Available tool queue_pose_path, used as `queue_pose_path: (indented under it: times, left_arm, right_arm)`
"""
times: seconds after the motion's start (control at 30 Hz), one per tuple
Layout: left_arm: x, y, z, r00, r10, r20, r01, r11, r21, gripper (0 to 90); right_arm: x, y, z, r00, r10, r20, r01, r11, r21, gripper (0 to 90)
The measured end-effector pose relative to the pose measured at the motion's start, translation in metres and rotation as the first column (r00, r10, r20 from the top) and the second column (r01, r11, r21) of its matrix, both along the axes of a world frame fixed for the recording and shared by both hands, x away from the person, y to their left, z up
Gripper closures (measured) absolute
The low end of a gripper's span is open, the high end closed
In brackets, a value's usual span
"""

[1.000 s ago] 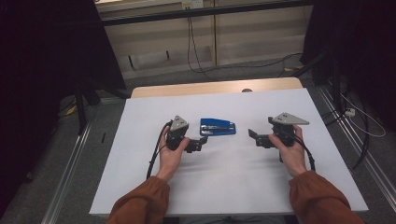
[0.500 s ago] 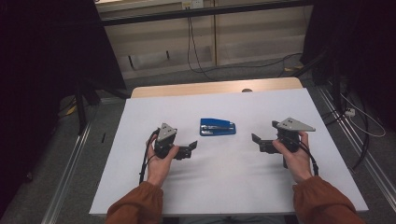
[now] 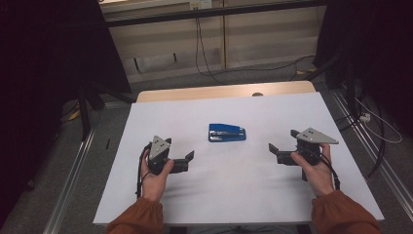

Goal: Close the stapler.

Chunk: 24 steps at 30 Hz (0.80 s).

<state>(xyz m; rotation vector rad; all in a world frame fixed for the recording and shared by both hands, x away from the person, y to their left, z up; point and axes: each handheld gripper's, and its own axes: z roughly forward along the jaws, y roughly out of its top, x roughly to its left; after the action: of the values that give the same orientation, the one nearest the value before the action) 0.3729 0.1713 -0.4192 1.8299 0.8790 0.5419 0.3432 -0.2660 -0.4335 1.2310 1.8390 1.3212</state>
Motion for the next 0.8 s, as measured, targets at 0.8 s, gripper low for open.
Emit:
queue_pose_path:
  times: [0.8]
  left_arm:
    - [-0.04,0.031,0.002,0.9989,0.044,0.014,-0.044,0.9989,-0.017,3.1]
  right_arm:
    - [-0.039,-0.026,0.002,0.9941,-0.101,0.04,0.101,0.995,0.006,1.6]
